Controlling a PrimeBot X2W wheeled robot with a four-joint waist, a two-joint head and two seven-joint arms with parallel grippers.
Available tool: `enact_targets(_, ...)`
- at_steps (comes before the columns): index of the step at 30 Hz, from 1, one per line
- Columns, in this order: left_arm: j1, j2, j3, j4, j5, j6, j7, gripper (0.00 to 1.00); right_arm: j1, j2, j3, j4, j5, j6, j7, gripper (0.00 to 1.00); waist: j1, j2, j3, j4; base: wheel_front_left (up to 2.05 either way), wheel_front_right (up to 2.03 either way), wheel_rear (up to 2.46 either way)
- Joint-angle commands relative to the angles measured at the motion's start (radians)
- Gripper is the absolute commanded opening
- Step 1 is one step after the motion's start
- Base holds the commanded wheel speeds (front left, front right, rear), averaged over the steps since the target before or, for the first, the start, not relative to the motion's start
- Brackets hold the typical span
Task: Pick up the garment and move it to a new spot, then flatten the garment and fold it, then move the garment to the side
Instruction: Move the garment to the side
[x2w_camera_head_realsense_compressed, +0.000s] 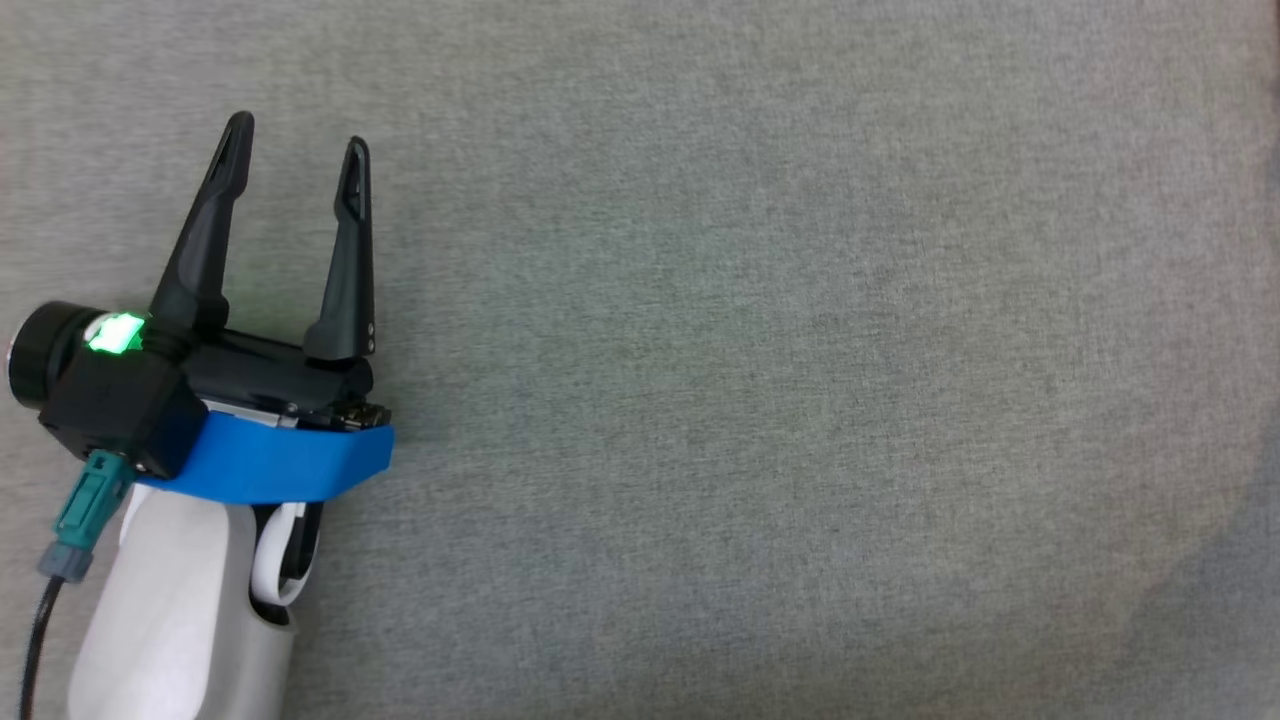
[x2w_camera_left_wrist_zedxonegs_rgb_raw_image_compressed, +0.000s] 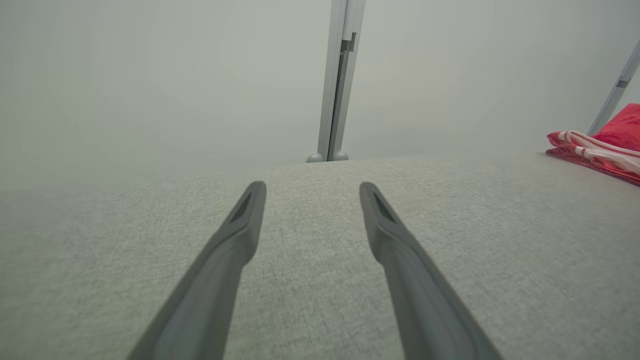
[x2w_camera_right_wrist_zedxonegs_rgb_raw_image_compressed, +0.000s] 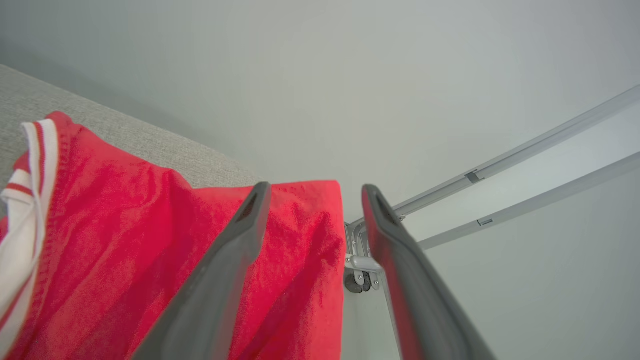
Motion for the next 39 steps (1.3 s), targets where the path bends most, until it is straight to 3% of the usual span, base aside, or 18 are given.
enact_targets(1,0.008,-0.009,0.002,0.008,-0.003,-0.006,0.001,1.0,0.024,-0.001,-0.002,-0.005,-0.01,-0.001,-0.018,1.0,-0.0001,-0.0003,-0.014,0.008,0.0,0.0,0.0)
enact_targets(6,0.028,-0.042,0.014,0.039,-0.014,-0.007,0.001,1.0,0.079,0.048,-0.011,-0.026,-0.023,0.0,-0.071,1.0,-0.0001,-0.0003,-0.097,0.041,0.0,0.0,0.0)
enact_targets(10,0.078,-0.062,0.03,0.075,-0.023,-0.008,0.001,1.0,0.161,0.128,-0.028,-0.048,0.013,0.0,-0.106,1.0,-0.0001,-0.0003,-0.192,0.061,0.0,0.0,0.0)
enact_targets(14,0.16,-0.077,0.065,0.129,-0.033,-0.007,0.001,1.0,0.321,0.253,-0.026,-0.095,0.115,0.0,-0.158,1.0,-0.0001,-0.0003,-0.322,0.082,0.0,0.0,0.0)
enact_targets(20,0.252,-0.084,0.102,0.189,-0.013,0.009,0.001,1.0,0.545,0.366,0.013,-0.213,0.262,0.0,-0.176,1.0,-0.0001,-0.0003,-0.461,0.088,0.0,0.0,0.0)
enact_targets(24,0.305,-0.094,0.118,0.218,-0.011,0.011,0.001,1.0,0.693,0.436,0.039,-0.325,0.327,0.0,-0.124,1.0,-0.0001,-0.0003,-0.532,0.082,0.0,0.0,0.0)
enact_targets(29,0.349,-0.106,0.133,0.249,-0.014,0.016,0.001,1.0,0.834,0.498,0.029,-0.461,0.353,0.0,-0.075,1.0,-0.0001,-0.0003,-0.591,0.072,0.0,0.0,0.0)
enact_targets(39,0.384,-0.108,0.135,0.326,-0.005,0.018,0.001,1.0,1.001,0.559,0.03,-0.591,0.37,0.0,-0.044,1.0,-0.0001,-0.0003,-0.656,0.056,0.0,0.0,0.0)
